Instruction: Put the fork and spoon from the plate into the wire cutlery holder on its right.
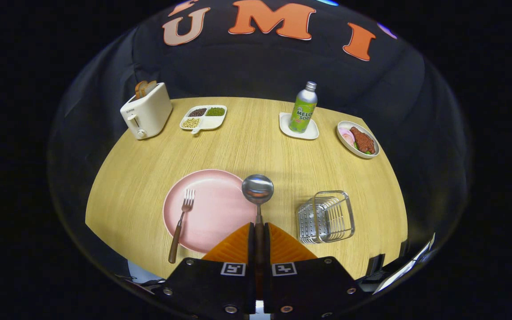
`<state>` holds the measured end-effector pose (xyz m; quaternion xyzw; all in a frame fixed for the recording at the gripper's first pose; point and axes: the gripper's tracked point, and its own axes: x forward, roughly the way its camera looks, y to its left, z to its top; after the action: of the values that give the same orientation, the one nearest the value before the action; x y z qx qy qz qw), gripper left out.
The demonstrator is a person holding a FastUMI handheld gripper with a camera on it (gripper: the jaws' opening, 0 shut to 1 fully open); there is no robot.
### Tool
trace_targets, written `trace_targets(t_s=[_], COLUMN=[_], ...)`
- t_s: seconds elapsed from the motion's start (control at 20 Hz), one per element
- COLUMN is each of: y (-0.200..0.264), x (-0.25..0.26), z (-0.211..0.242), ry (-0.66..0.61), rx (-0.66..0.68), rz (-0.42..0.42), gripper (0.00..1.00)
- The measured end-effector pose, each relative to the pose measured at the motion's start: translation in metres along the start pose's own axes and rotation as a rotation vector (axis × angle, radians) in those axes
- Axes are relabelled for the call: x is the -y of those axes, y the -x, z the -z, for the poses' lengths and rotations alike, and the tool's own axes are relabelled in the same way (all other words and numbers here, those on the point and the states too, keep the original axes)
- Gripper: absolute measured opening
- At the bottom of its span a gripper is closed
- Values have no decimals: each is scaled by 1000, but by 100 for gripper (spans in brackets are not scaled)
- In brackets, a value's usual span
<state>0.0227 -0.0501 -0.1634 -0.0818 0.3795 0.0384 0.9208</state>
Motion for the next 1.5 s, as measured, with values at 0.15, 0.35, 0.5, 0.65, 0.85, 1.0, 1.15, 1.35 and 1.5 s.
trace_targets(t_s=[0.15, 0.35, 0.5, 0.65, 0.85, 1.0, 1.15, 1.35, 1.5], y=[11, 24, 28, 24, 16, 6, -4, -24, -36], x=[29, 60, 74, 85, 102, 110, 112, 110, 107], z=[0, -2, 0, 5, 17, 20, 27, 29, 28], ry=[23, 41, 61, 80, 106, 135, 145, 176, 206], rx=[-31, -65, -106, -162, -256, -313, -378, -449, -485], rz=[32, 55, 55, 47, 39, 33, 4, -22, -39], gripper=[7, 7, 7, 7, 7, 7, 7, 7, 7])
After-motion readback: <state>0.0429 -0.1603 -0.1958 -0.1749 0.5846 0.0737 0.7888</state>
